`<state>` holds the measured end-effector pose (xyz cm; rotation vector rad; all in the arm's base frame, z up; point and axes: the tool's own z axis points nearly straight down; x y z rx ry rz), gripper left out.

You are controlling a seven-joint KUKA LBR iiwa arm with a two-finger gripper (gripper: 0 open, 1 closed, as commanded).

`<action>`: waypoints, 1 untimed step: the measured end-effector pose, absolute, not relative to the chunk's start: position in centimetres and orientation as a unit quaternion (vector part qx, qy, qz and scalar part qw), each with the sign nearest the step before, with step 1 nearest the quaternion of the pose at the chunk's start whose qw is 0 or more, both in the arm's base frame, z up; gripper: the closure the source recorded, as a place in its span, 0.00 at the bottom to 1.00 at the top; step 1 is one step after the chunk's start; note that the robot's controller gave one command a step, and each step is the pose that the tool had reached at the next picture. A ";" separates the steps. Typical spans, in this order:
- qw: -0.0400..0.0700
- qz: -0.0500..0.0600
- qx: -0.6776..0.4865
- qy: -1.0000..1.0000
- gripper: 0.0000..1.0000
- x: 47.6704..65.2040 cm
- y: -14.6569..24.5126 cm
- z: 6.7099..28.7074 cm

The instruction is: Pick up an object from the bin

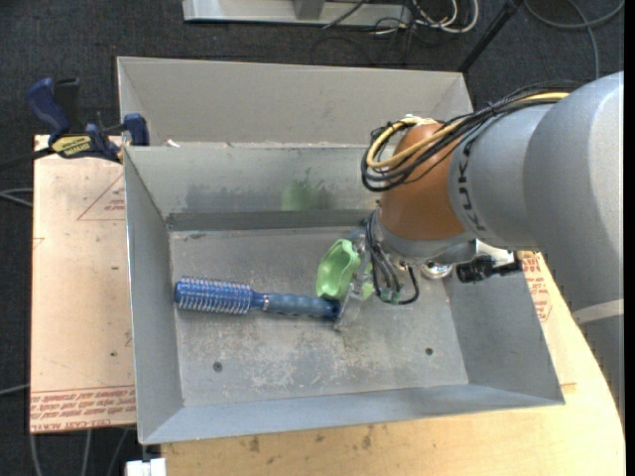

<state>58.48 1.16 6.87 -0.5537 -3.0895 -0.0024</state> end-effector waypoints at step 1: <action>-0.002 0.000 -0.176 -0.984 1.00 58.7 1.0 7.1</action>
Offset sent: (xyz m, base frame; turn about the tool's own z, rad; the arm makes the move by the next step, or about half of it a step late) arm 0.0000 0.0000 0.0000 0.0000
